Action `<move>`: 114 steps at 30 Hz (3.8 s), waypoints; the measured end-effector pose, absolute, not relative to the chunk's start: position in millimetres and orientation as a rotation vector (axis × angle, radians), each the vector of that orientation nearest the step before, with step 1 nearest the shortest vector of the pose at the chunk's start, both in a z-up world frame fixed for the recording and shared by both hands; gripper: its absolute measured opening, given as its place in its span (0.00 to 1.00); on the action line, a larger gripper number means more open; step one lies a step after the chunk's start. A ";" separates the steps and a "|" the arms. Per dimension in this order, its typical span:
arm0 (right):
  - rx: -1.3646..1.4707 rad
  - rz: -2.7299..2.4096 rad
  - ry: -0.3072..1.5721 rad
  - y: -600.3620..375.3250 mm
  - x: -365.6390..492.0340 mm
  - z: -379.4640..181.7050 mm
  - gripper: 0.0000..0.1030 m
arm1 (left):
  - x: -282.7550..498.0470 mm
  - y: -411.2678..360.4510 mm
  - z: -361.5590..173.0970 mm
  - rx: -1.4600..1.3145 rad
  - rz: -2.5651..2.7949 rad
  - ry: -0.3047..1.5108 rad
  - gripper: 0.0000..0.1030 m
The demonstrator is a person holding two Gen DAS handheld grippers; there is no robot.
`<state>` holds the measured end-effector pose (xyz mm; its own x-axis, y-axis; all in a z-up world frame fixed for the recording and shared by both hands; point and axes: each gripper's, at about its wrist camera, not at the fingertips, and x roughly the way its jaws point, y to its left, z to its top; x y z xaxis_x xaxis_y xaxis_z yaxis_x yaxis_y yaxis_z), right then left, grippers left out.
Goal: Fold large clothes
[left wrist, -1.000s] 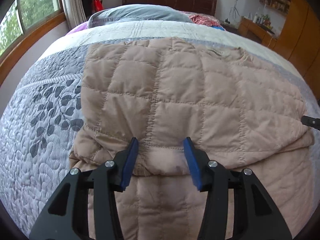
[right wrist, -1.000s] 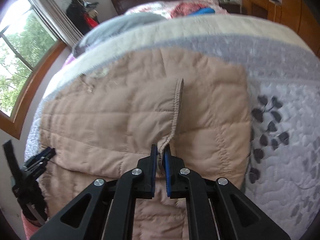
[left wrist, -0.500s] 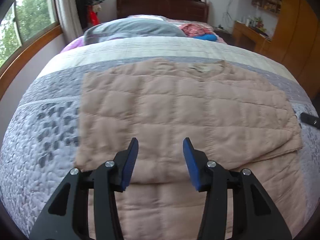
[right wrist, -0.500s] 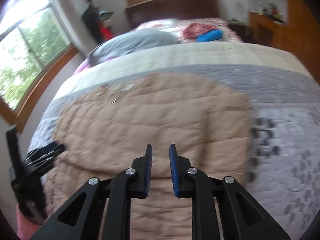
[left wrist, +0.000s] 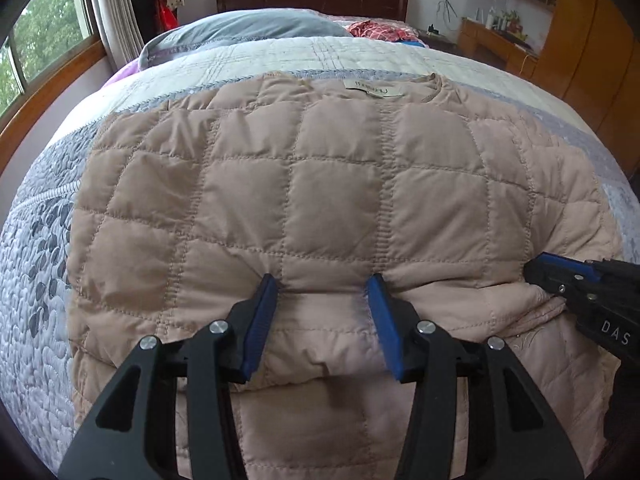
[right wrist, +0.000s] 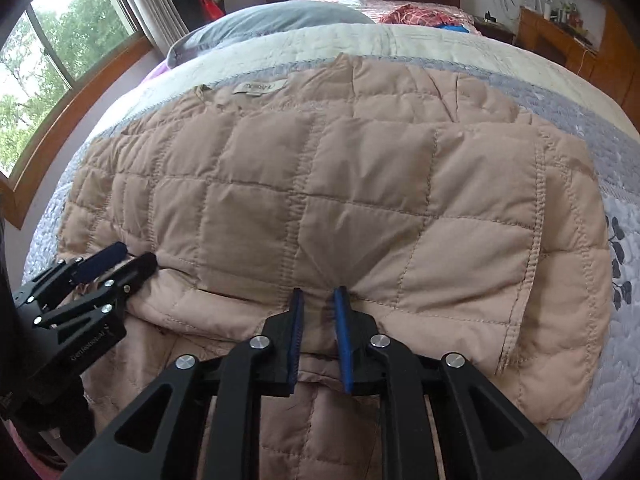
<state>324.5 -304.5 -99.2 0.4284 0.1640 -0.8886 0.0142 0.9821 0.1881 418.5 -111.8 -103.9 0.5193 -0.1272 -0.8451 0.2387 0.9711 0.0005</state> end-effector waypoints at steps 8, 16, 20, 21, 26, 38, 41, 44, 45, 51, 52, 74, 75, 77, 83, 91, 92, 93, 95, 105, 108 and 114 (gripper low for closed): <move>0.166 0.112 1.085 -306.6 321.0 -88.9 0.17 | 412.2 -116.0 -99.1 0.163 -0.209 0.974 0.47; 0.195 0.243 0.896 -358.3 204.1 -24.6 0.50 | 324.2 -20.9 -36.1 0.114 -0.275 0.893 0.70; 0.151 0.238 0.921 -382.0 127.0 -32.0 0.66 | 275.3 39.3 -28.9 0.114 -0.183 0.864 0.79; 0.160 0.241 0.931 -386.6 111.3 -37.1 0.68 | 261.2 57.9 -31.8 0.099 -0.161 0.878 0.80; 0.267 0.217 0.972 -417.6 39.0 -59.9 0.69 | 208.5 105.7 -58.3 0.019 -0.128 0.977 0.81; 0.403 0.221 1.012 -436.1 -15.1 -102.1 0.69 | 144.3 122.3 -106.3 -0.171 -0.256 1.084 0.80; 0.383 0.211 0.994 -431.7 -16.8 -101.7 0.63 | 144.0 114.8 -112.4 -0.166 -0.239 1.094 0.76; 0.370 0.221 0.996 -426.1 -16.6 -102.8 0.47 | 141.0 111.7 -112.5 -0.163 -0.224 1.087 0.65; 0.365 0.222 0.999 -424.4 -16.7 -103.2 0.41 | 140.9 112.4 -112.3 -0.166 -0.220 1.085 0.58; 0.343 0.255 1.004 -414.6 -16.7 -100.5 0.17 | 136.3 123.3 -111.7 -0.244 -0.263 1.083 0.22; 0.334 0.252 1.000 -413.0 -17.4 -98.9 0.16 | 134.8 124.7 -111.3 -0.257 -0.271 1.078 0.19; 0.408 0.293 0.958 -415.4 -77.3 -108.1 0.12 | 69.1 129.5 -112.3 -0.066 -0.305 1.031 0.15; 0.426 0.294 0.967 -416.2 -75.1 -113.7 0.12 | 70.5 130.9 -115.4 -0.081 -0.308 1.024 0.15; 0.455 0.301 0.961 -419.6 -74.1 -115.7 0.12 | 69.7 133.0 -113.8 -0.091 -0.317 1.011 0.15; 0.514 0.340 0.898 -430.5 -77.4 -99.7 0.11 | 64.1 135.1 -94.7 -0.116 -0.350 0.956 0.14; 0.493 0.391 0.784 -439.4 -53.9 -40.1 0.11 | 98.8 137.2 -35.7 -0.232 -0.442 0.824 0.14; 0.489 0.395 0.781 -440.2 -48.0 -34.3 0.11 | 106.4 135.8 -31.5 -0.239 -0.444 0.818 0.14; 0.483 0.399 0.781 -441.7 -38.2 -26.4 0.11 | 120.8 132.7 -24.4 -0.241 -0.442 0.809 0.14; 0.463 0.403 0.780 -443.4 -20.1 -13.0 0.11 | 140.3 127.7 -14.0 -0.231 -0.439 0.792 0.14; 0.474 0.382 0.800 -460.4 104.0 32.3 0.11 | 274.7 93.6 22.7 -0.199 -0.390 0.734 0.14; 0.495 0.362 0.815 -466.9 145.7 37.9 0.11 | 316.7 82.2 26.9 -0.203 -0.356 0.725 0.14; 0.532 0.316 0.861 -478.2 220.9 30.9 0.11 | 386.1 67.2 16.9 -0.227 -0.296 0.775 0.14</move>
<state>220.9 -478.2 30.9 0.6175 0.4686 -0.6318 -0.0517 0.8256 0.5619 386.1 67.2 16.9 0.6763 -0.3439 -0.6514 0.1784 0.9345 -0.3081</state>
